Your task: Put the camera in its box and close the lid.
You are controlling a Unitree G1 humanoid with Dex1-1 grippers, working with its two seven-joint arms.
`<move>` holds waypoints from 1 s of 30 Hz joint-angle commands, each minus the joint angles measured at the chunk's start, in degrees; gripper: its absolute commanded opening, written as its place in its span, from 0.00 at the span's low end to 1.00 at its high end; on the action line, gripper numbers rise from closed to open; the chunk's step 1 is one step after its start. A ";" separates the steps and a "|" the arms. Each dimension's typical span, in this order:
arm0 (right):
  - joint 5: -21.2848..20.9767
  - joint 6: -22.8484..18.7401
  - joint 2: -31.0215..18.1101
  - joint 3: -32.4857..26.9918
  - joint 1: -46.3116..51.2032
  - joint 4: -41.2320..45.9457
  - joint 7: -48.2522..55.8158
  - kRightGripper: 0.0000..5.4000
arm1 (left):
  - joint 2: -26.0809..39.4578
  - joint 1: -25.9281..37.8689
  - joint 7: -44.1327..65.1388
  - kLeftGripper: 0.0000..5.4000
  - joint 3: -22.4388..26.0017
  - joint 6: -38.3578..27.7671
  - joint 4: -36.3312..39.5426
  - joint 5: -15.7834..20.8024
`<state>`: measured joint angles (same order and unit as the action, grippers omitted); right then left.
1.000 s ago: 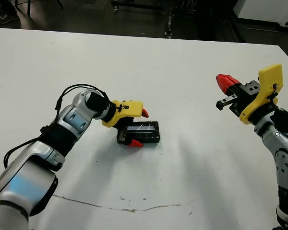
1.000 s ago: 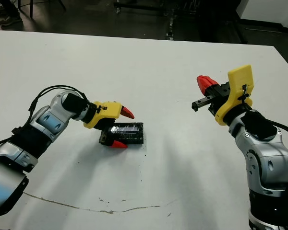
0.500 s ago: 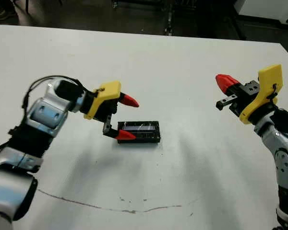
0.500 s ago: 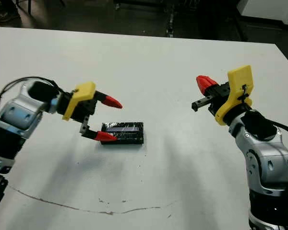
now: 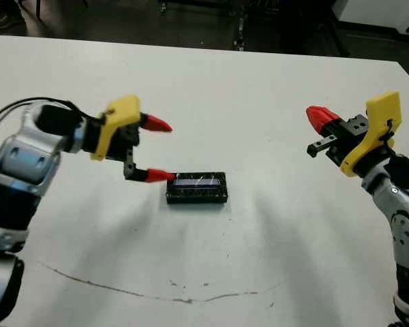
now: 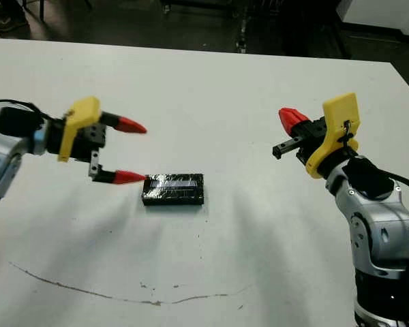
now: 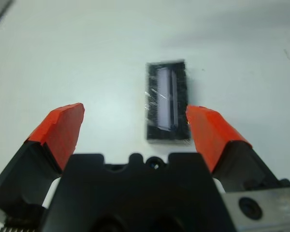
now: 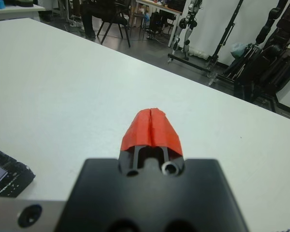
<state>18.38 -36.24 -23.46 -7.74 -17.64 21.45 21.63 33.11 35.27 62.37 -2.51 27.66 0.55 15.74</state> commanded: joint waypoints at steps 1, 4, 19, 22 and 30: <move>0.17 0.34 -0.53 -0.15 0.47 -0.26 0.30 0.00 | -8.26 -6.73 -15.97 0.96 5.23 3.72 8.27 1.63; 0.16 0.65 -0.64 0.00 0.41 -0.43 0.63 0.00 | -15.48 -11.39 -27.28 0.89 4.61 3.03 13.06 0.50; 0.49 -0.11 -0.19 -0.19 0.51 0.03 0.31 0.00 | -25.97 -17.46 -42.26 0.47 -5.63 9.66 18.71 0.53; 0.42 -0.24 -0.30 -0.11 0.58 0.25 0.24 0.00 | -26.78 -17.96 -44.13 0.39 -7.23 10.74 18.05 -0.47; 1.01 -0.76 -0.06 -0.42 0.52 0.13 -0.15 0.00 | -26.32 -19.47 -47.36 0.16 -11.32 17.30 17.18 -3.05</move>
<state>19.25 -36.00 -23.11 -7.70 -17.63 21.55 21.98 6.28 16.99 15.66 -13.12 43.17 18.61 13.48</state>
